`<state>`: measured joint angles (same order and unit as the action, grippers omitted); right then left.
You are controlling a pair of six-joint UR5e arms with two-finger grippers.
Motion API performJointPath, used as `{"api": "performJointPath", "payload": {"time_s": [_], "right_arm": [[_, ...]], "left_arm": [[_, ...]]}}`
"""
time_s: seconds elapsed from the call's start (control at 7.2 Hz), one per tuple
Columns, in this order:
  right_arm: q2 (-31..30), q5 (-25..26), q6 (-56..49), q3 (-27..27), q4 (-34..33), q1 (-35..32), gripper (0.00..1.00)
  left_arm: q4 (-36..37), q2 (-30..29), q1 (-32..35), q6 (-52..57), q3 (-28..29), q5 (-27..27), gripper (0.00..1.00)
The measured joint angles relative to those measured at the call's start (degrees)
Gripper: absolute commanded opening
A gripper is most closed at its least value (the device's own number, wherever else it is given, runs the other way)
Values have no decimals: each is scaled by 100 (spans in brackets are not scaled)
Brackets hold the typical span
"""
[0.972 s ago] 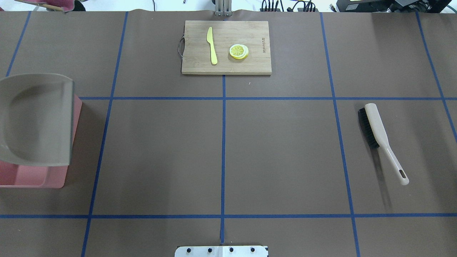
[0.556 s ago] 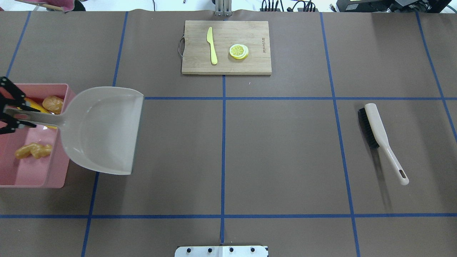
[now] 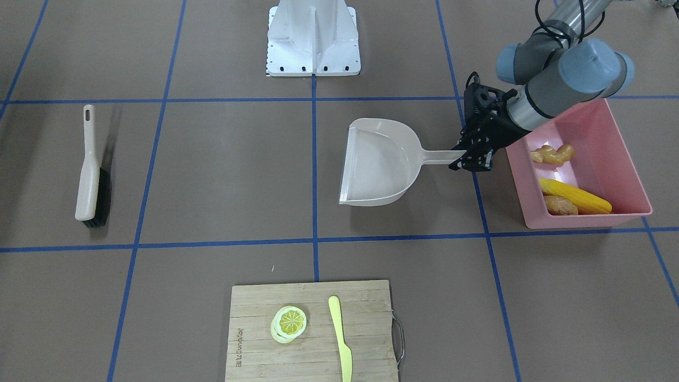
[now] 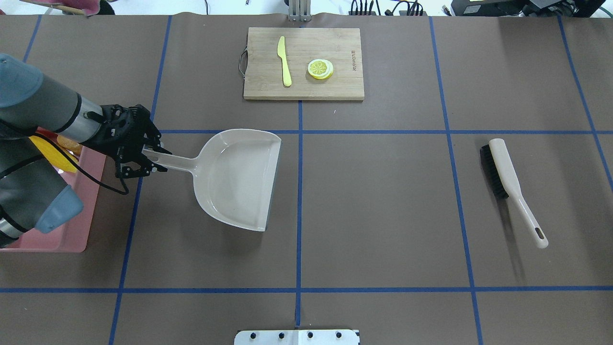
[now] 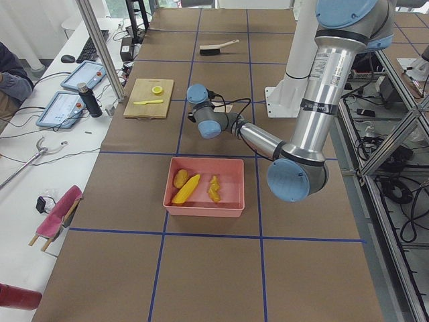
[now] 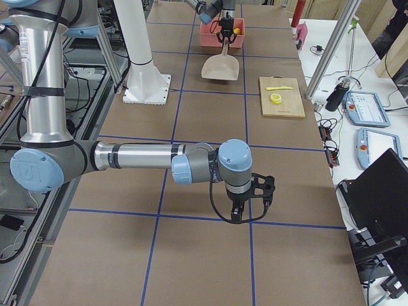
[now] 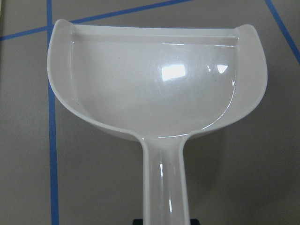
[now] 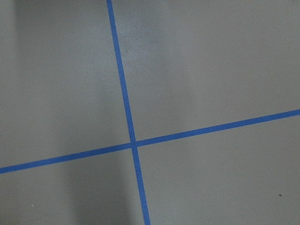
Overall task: Sweep and dump trash into bin
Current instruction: 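Lower the empty dustpan onto the table with the left gripper and release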
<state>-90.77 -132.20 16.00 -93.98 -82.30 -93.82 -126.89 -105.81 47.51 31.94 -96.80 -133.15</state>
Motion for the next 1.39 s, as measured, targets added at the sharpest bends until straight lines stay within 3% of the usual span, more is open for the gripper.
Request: {"api": "performJointPath", "payload": {"time_s": [0.56, 0.69, 1.11, 1.39], "right_arm": [[1, -31, 0, -4, 0, 17, 100], [-1, -33, 0, 4, 3, 29, 100], [-2, -28, 0, 20, 14, 71, 100], [-5, -33, 6, 20, 26, 95, 100]], "left_arm": [[-29, -77, -248, -888, 64, 28, 0], [-37, -86, -330, -1226, 21, 60, 17], [-102, -88, -428, -1466, -40, 86, 98], [-259, -86, -478, -1456, -64, 75, 98]]}}
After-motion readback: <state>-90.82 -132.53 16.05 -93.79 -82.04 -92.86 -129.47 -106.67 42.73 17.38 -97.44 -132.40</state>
